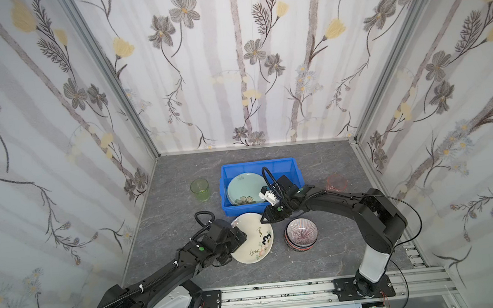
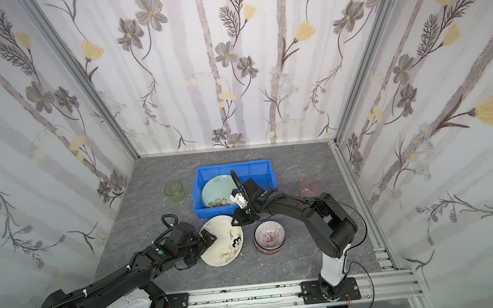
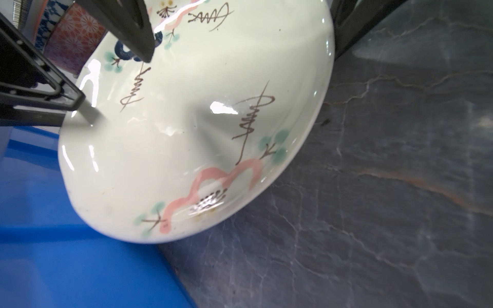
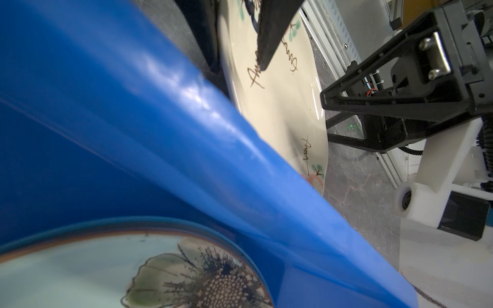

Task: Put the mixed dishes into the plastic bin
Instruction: 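Close both grippers on the cream plate rims and tilt it up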

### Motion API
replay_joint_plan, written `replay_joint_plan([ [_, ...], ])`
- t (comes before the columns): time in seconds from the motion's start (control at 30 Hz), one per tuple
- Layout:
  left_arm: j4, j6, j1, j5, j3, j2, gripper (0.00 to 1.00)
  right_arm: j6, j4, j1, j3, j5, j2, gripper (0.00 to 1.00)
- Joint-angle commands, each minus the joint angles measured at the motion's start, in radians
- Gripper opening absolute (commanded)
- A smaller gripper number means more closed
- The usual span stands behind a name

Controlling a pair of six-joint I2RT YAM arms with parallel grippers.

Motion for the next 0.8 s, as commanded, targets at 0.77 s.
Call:
replay_joint_plan([
  [0.77,0.118,-0.015,-0.001,-0.013,-0.025,-0.061,1.00,0.032,0.042,0.002,0.002,-0.123,-0.021,0.00],
])
